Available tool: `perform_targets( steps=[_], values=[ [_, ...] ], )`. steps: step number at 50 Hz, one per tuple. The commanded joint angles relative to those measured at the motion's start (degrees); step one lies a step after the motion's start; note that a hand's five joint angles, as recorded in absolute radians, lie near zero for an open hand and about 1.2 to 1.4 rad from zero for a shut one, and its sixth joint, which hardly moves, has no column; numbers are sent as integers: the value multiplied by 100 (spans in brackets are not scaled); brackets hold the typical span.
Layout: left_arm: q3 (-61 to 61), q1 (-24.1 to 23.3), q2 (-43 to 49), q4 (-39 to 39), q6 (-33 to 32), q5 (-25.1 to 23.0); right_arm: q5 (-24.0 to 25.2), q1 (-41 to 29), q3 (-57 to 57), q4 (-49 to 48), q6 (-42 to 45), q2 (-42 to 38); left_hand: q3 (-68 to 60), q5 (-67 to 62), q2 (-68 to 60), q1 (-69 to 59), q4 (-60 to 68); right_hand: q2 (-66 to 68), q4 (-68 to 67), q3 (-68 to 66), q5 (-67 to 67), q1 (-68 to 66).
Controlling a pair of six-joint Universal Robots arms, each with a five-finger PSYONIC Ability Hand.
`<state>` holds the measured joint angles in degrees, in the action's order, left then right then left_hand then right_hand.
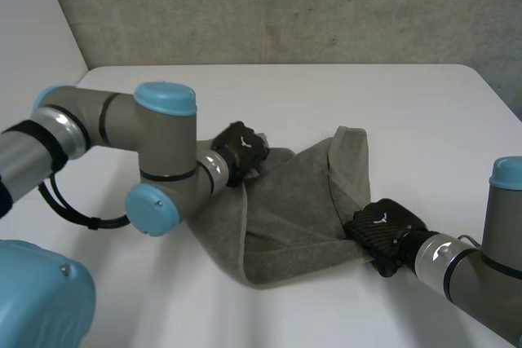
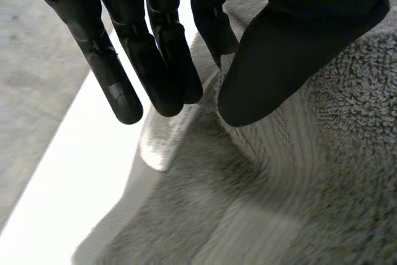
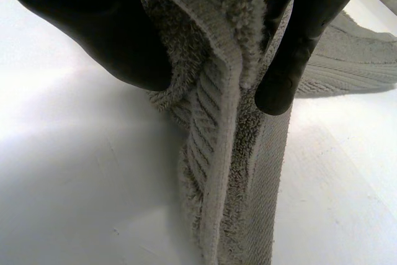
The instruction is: Fold the laundry
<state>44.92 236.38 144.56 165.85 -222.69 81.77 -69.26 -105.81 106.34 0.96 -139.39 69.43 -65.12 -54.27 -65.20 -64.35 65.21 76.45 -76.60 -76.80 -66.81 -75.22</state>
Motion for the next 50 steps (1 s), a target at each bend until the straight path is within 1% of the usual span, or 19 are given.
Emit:
perform_targets(
  steps=[1, 3, 12, 14, 17, 19, 20, 22, 26, 30, 32, 33, 35, 36, 37, 38, 39, 46, 50],
  values=[
    [219, 189, -552, 35, 77, 744, 0, 25, -16, 10, 0, 35, -1488, -1573, -1480, -1565, 1479, 355, -340, -320, -319, -478],
    [578, 337, -911, 70, 86, 1006, 9, 34, -25, 10, 0, 62, -1488, -1573, -1480, -1565, 1479, 355, -340, -320, -319, -478],
    [2021, 927, -2020, 343, 200, 1122, 9, 52, -104, 80, -9, 237, -1488, -1573, -1480, -1565, 1479, 355, -340, -320, -319, -478],
    [2817, 1155, -2562, 483, 506, 1113, -26, 43, -113, 80, -9, 282, -1488, -1573, -1480, -1565, 1479, 355, -340, -320, -319, -478],
    [3234, 1279, -2855, 536, 736, 1104, -35, 34, -122, 106, -18, 361, -1488, -1573, -1480, -1565, 1479, 355, -340, -320, -319, -478],
    [4021, 1497, -3406, 667, 1191, 1087, -35, 34, -139, 159, -27, 387, -1488, -1573, -1480, -1565, 1479, 355, -340, -320, -319, -478],
    [4025, 1498, -3408, 668, 1193, 1087, -35, 34, -139, 229, -18, 431, -1488, -1573, -1480, -1565, 1479, 355, -340, -320, -319, -478],
    [4742, 1647, -3898, 808, 1561, 1060, -35, 34, -157, 335, -27, 475, -1488, -1573, -1480, -1565, 1479, 355, -340, -320, -319, -478],
    [5387, 1744, -4410, 958, 1782, 1034, 0, 26, -227, 720, -35, 580, -1488, -1573, -1480, -1565, 1479, 227, -213, -193, -192, -350],
    [6211, 1797, -4893, 1422, 1896, 1025, 17, 25, -236, 933, -35, 607, -1488, -1573, -1480, -1565, 1479, -598, 613, 632, 634, 475],
    [6457, 1789, -4972, 1615, 1896, 999, 35, 25, -236, 1046, -35, 598, -1488, -1573, -1480, -1565, 1479, -2187, 2201, 2221, 2222, 2063],
    [6703, 1780, -5051, 1843, 1896, 964, 35, 25, -236, 1047, -35, 598, -1488, -1573, -1480, -1565, 1479, -2196, 2211, 2230, 2232, 2073],
    [6915, 1771, -5104, 2072, 1896, 938, 26, 25, -236, 1056, -27, 598, -1488, -1573, -1480, -1565, 1479, -4758, 4773, 4792, 4793, 4635],
    [6917, 1771, -5105, 2074, 1896, 937, 26, 25, -236, 1056, -27, 598, -1488, -1573, -1480, -1565, 1479, -4770, 4784, 4804, 4805, 4647],
    [7047, 1771, -5131, 2266, 1905, 929, 35, 25, -245, 1056, -27, 598, -1488, -1573, -1480, -1565, 1479, -5503, 5517, 5537, 5538, 5379],
    [7127, 1771, -5131, 2450, 1905, 929, 35, 25, -245, 1056, -27, 598, -1488, -1573, -1480, -1565, 1479, -5510, 5525, 5544, 5545, 5387],
    [7128, 1771, -5131, 2452, 1905, 929, 35, 25, -245, 1056, -18, 598, -1488, -1573, -1480, -1565, 1479, -6026, 6041, 6061, 6062, 5903],
    [7312, 1876, -5087, 3180, 1896, 911, 158, 34, -227, 1056, -9, 607, -1488, -1573, -1480, -1565, 1479, -6217, 6231, 6251, 6252, 6094],
    [7356, 2008, -5087, 3296, 1896, 902, 228, 69, -192, 1047, -18, 650, -1488, -1573, -1480, -1565, 1479, -6049, 6064, 6084, 6085, 5926]
  ],
)
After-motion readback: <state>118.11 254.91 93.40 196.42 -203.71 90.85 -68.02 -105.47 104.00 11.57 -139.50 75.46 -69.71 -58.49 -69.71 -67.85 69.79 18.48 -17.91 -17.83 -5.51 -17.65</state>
